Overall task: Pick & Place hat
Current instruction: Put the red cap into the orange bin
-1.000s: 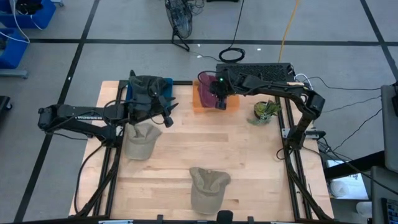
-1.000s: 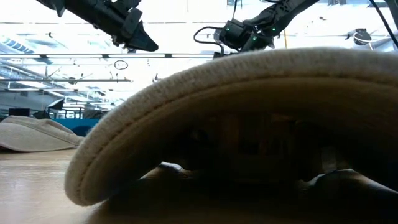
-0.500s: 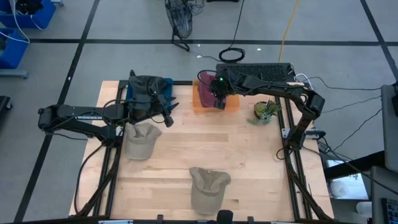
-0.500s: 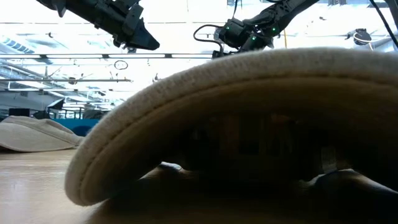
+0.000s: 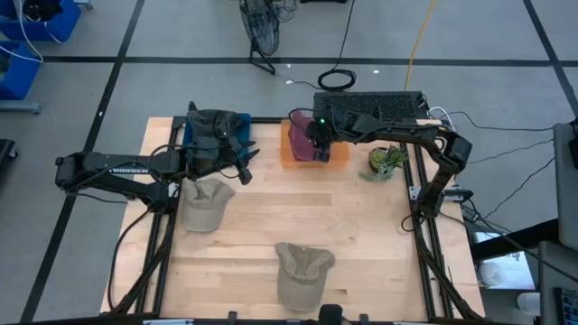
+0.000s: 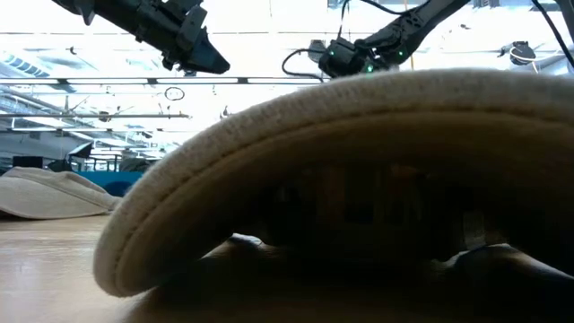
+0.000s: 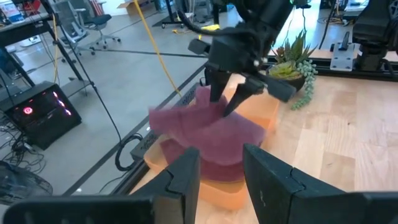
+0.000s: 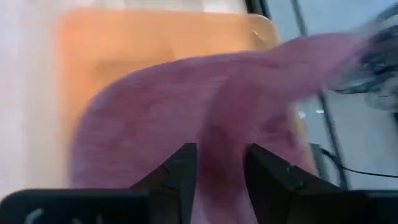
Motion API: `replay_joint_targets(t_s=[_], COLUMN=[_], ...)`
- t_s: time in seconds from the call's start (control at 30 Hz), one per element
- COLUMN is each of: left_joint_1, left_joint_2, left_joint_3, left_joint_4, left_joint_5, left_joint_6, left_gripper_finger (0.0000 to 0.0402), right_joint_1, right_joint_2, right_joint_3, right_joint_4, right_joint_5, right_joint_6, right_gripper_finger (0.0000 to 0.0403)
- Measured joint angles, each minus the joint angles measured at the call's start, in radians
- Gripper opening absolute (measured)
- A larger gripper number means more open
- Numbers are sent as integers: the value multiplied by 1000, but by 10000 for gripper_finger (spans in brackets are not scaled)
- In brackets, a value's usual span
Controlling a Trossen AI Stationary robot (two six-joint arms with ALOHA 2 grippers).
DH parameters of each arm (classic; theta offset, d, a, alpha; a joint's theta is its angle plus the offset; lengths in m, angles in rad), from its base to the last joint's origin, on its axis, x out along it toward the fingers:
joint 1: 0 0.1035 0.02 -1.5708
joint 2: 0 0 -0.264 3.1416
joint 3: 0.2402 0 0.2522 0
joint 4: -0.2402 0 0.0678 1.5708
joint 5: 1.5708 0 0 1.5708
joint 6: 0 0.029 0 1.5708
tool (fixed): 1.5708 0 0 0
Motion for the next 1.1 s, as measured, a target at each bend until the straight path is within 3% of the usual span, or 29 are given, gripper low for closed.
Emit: replay_joint_targets(t_s=[0.17, 0.47, 0.7, 1.1], left_joint_1=[0, 0, 0, 0], left_joint_2=[0, 0, 0, 0], left_joint_3=[0, 0, 0, 0], left_joint_4=[-10, -23, -23, -24], left_joint_5=[0, 0, 0, 0], left_joint_6=[-2, 1, 0, -10], left_gripper_finger=[124, 124, 124, 124], right_joint_1=[0, 7, 22, 40], right_joint_2=[0, -49, -53, -53], right_joint_3=[-63, -66, -77, -252], right_joint_4=[90, 135, 113, 230], right_joint_5=[71, 71, 10, -65], right_joint_6=[-70, -101, -25, -44], right_gripper_finger=[143, 147, 145, 142])
